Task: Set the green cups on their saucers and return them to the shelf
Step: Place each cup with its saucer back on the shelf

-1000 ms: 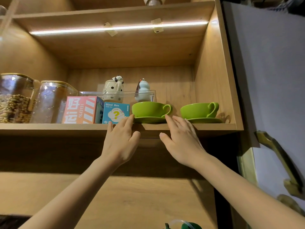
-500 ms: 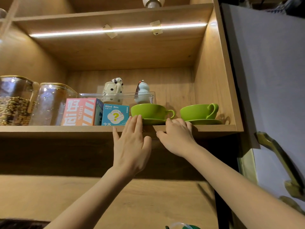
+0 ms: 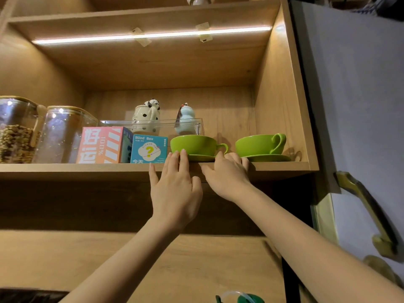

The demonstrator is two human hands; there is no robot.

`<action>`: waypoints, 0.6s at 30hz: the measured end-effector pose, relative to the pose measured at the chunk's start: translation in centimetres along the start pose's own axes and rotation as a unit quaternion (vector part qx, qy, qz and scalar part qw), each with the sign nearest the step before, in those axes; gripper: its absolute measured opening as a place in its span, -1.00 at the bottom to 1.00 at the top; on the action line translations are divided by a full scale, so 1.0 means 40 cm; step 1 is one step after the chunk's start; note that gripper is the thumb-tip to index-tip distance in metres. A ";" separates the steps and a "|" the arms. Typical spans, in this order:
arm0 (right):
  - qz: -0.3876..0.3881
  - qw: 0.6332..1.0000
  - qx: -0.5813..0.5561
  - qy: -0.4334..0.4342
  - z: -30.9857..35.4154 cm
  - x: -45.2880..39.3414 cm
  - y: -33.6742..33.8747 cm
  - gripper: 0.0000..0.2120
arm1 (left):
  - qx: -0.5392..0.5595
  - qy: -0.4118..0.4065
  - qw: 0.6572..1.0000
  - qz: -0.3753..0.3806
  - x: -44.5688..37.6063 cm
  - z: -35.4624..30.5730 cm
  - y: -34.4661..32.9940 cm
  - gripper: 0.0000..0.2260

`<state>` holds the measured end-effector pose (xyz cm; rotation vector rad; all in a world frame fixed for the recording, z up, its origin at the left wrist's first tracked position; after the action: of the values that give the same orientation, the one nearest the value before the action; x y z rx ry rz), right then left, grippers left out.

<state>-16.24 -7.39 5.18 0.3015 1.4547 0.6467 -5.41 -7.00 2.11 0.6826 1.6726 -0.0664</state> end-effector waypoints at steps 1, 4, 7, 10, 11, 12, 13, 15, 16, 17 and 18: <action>-0.001 1.000 0.001 0.004 0.002 0.001 0.001 -0.52 | -0.003 -0.001 1.000 -0.003 0.000 -0.002 0.005 -0.37; -0.009 0.999 -0.016 0.041 0.007 0.016 0.018 -0.59 | 0.004 0.005 1.000 -0.005 -0.002 -0.010 0.015 -0.38; -0.053 0.993 -0.035 0.102 0.000 0.063 0.070 -0.66 | 0.022 0.017 0.999 -0.018 -0.006 -0.028 0.029 -0.41; -0.130 0.980 0.073 0.135 -0.030 0.108 0.130 -0.66 | 0.047 -0.056 0.996 -0.050 0.002 -0.104 0.057 -0.43; -0.147 0.977 0.091 0.125 -0.050 0.116 0.145 -0.65 | 0.074 -0.090 0.992 -0.048 0.007 -0.137 0.062 -0.46; -0.164 0.976 0.092 0.108 -0.075 0.124 0.164 -0.64 | 0.104 -0.117 0.987 -0.034 0.008 -0.168 0.061 -0.50; -0.181 0.976 0.078 0.088 -0.100 0.132 0.183 -0.64 | 0.129 -0.132 0.983 -0.012 0.006 -0.193 0.054 -0.54; -0.207 0.976 0.035 0.052 -0.150 0.148 0.211 -0.63 | 0.139 -0.134 0.980 0.053 -0.008 -0.231 0.021 -0.61; -0.201 0.978 0.027 0.045 -0.169 0.151 0.213 -0.61 | 0.120 -0.127 0.980 0.090 -0.019 -0.244 -0.003 -0.61; -0.182 0.982 0.032 0.047 -0.180 0.152 0.208 -0.59 | 0.094 -0.119 0.980 0.127 -0.029 -0.255 -0.028 -0.61; -0.157 0.985 0.044 0.058 -0.185 0.152 0.195 -0.56 | 0.068 -0.112 0.979 0.157 -0.037 -0.262 -0.049 -0.61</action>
<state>-25.28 0.92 3.73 0.1002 1.6029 0.3502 -15.50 -4.91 5.27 0.9990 1.3387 -0.0318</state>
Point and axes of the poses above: each hand's wrist, its own x-axis away from the middle knuckle, its own y-axis out of the back of the hand, z = x × y, the point moved 9 cm from there along -x, towards the middle knuckle, and after that the axes turned 3 degrees about y, right-handed, at the moved point
